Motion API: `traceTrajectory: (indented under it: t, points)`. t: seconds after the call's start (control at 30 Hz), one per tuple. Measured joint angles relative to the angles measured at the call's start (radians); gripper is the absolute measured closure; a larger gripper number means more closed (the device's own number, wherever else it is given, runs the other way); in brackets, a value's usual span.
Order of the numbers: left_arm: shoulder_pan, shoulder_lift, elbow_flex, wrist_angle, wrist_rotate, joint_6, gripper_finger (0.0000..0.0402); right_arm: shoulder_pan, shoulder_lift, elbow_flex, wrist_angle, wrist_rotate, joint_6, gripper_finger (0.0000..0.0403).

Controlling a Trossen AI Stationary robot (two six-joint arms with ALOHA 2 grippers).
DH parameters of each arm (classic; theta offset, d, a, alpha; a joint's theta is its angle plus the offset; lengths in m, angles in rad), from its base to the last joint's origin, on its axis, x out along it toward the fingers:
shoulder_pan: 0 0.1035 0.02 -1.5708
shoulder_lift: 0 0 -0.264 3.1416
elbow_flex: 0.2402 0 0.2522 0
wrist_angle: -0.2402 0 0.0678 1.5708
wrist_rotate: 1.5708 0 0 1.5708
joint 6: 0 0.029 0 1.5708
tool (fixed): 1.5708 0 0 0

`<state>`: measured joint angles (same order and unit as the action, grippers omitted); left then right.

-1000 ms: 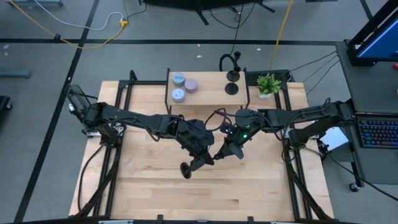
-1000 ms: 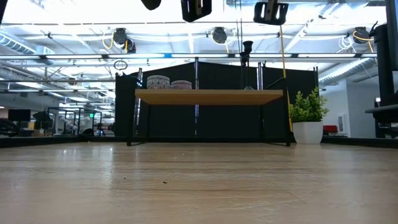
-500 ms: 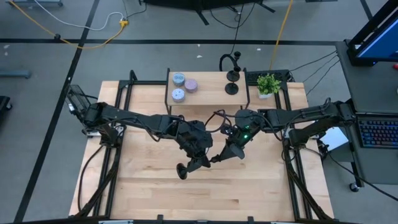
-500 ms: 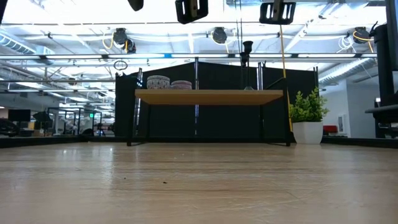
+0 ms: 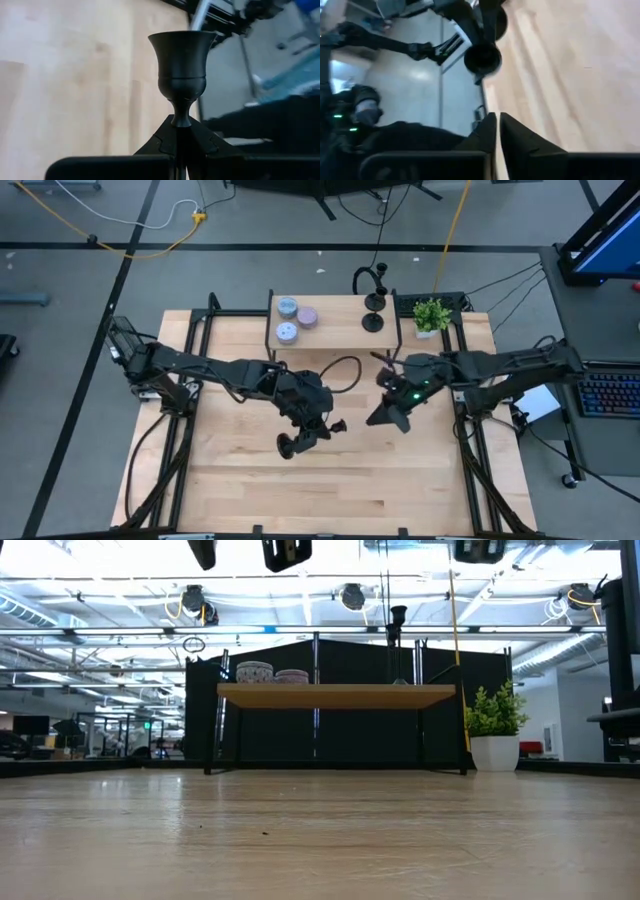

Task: Pick & Place candle stick holders
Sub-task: Put the black candlestick holder on the shelf

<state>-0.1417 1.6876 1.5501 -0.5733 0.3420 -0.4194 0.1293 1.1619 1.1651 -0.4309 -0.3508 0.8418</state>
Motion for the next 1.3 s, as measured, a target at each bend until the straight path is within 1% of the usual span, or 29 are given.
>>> traceTrajectory:
  t: [0.07,0.17,0.23,0.33,0.53,0.63,0.8,0.93,1.1,1.3]
  points:
    - [0.01,-0.008,-0.001,0.009,-0.066,0.012,0.0391,0.021,-0.038,0.0,-0.064,0.064,-0.014,0.0399]
    - [0.041,-0.014,-0.001,0.081,-0.159,0.028,0.0391,0.053,-0.095,0.0,-0.136,0.174,-0.03,0.04]
    - [0.07,-0.017,-0.001,0.169,-0.19,0.05,0.0391,0.072,-0.132,0.0,-0.175,0.238,-0.044,0.0402]
    - [0.12,-0.022,0.0,0.324,-0.262,0.097,0.0391,0.103,-0.18,0.0,-0.217,0.323,-0.067,0.0402]
    - [0.236,-0.02,0.0,0.563,-0.443,0.21,0.0391,0.157,-0.263,0.0,-0.286,0.404,-0.12,0.0402]
    - [0.296,-0.014,0.0,0.66,-0.496,0.257,0.0391,0.187,-0.3,0.0,-0.339,0.452,-0.148,0.0402]
    - [0.387,0.029,0.0,0.804,-0.5,0.267,0.0391,0.238,-0.346,0.0,-0.419,0.535,-0.18,0.0403]
    - [0.445,0.088,0.0,0.895,-0.453,0.256,0.0391,0.278,-0.376,-0.031,-0.448,0.608,-0.189,0.0403]
    - [0.504,0.164,-0.001,1.02,-0.425,0.255,0.0391,0.309,-0.444,-0.126,-0.448,0.641,-0.147,0.0403]
    - [0.578,0.223,-0.001,1.049,-0.364,0.258,0.0391,0.324,-0.548,-0.221,-0.399,0.642,-0.077,0.0403]
